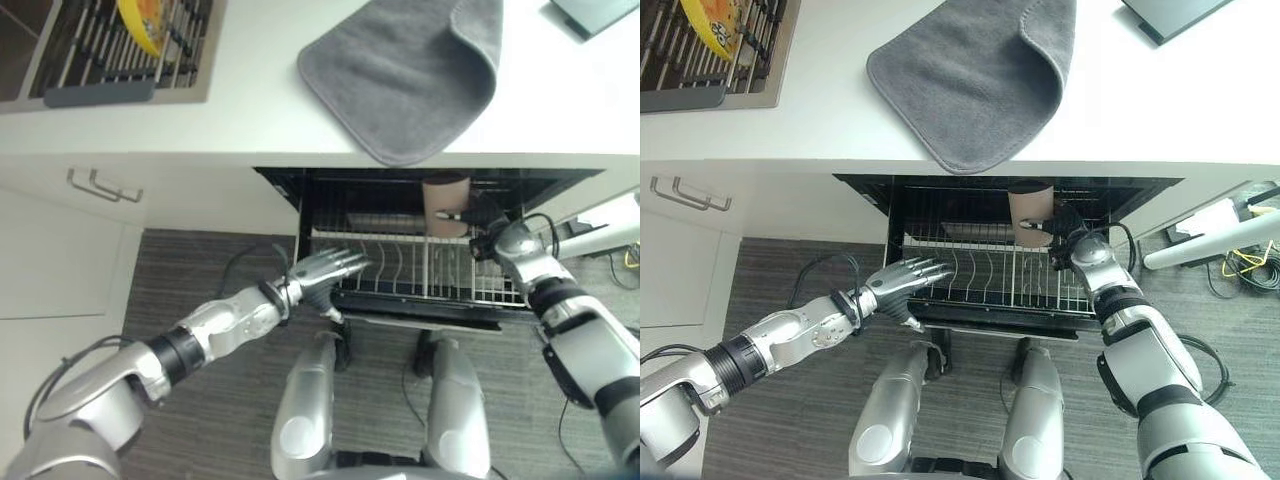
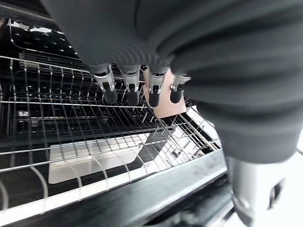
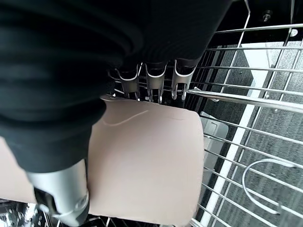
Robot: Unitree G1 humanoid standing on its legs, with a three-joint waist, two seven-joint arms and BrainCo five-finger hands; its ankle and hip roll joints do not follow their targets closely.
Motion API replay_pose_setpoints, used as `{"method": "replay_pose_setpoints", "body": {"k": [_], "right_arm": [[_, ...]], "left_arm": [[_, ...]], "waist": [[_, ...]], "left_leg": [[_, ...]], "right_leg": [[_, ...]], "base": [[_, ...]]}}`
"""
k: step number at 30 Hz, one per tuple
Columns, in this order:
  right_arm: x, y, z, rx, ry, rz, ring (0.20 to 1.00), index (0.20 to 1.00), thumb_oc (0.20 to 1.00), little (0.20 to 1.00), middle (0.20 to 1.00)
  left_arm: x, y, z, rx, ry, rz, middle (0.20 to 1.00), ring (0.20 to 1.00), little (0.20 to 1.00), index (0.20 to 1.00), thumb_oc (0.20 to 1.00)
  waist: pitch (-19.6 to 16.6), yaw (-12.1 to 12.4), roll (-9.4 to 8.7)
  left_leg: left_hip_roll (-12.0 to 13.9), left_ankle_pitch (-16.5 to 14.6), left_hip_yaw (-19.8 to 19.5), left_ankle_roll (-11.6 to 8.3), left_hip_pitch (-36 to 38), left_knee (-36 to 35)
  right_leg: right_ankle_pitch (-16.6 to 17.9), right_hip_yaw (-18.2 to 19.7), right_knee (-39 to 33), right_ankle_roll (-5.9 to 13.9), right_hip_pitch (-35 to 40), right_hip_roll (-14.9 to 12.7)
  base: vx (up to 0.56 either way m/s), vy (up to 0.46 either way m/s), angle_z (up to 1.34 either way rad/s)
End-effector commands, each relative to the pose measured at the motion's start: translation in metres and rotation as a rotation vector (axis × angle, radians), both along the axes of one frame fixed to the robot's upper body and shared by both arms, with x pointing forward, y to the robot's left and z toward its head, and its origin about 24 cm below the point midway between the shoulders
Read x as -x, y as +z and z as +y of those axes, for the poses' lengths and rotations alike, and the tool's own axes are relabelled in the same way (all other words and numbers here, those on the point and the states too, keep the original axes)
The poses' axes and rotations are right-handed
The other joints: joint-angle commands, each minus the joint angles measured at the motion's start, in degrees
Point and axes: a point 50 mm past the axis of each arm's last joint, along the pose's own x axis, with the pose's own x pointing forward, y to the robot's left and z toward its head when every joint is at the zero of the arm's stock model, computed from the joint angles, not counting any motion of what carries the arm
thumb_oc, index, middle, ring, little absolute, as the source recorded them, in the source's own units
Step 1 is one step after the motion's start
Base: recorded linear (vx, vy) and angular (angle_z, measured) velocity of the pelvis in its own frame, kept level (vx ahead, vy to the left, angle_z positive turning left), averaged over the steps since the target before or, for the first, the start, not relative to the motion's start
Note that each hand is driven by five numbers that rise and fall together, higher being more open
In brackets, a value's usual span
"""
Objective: Place the dishes in the dishwasher.
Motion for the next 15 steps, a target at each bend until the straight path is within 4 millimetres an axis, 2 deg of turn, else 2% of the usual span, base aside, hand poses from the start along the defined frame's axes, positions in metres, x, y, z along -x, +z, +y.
{"method": "replay_pose_setpoints", "body": {"k": [1,7,11,15], "right_arm": [[0.000,0.018,-0.036,0.045,-0.279,-0.054,0.200,0.200,0.200,0.200,0.200],[0.002,0.014,-0.040,0.109,-0.379,-0.029,0.200,0.200,0.200,0.200,0.200],[0.011,-0.003,-0.049,0.037,-0.516,0.016,0.200,0.200,0.200,0.200,0.200],[0.016,-0.014,-0.051,0.034,-0.566,0.036,0.200,0.200,0.200,0.200,0.200]], "left_arm": [[0.003,0.011,-0.007,0.069,-0.023,-0.023,1.000,1.000,1.000,1.000,1.000],[0.002,0.010,-0.008,0.079,-0.014,-0.039,1.000,1.000,1.000,1.000,1.000],[0.003,0.011,-0.008,0.083,-0.010,-0.049,1.000,1.000,1.000,1.000,1.000],[0.003,0.009,-0.010,0.092,-0.006,-0.049,1.000,1.000,1.000,1.000,1.000]], "waist": [[-1.04,1.63,0.93],[-1.04,1.57,1.27],[-1.04,1.49,1.41],[-1.04,1.40,1.66]], "left_leg": [[0.68,2.26,0.93,0.22,1.91,-3.05],[0.67,2.34,1.55,0.34,1.20,-3.39],[0.77,2.33,1.78,0.45,0.63,-3.41],[0.73,2.30,2.04,0.52,0.53,-3.45]], "right_leg": [[7.91,-3.16,-4.13,1.53,-0.36,-1.87],[7.76,-2.94,-4.48,1.26,-0.86,-1.57],[7.72,-2.79,-4.55,1.22,-1.32,-1.29],[7.70,-2.66,-4.91,1.06,-1.21,-1.10]], "base": [[-0.01,0.035,-0.02],[0.00,0.006,0.00],[0.00,0.011,-0.06],[0.00,0.011,-0.03]]}}
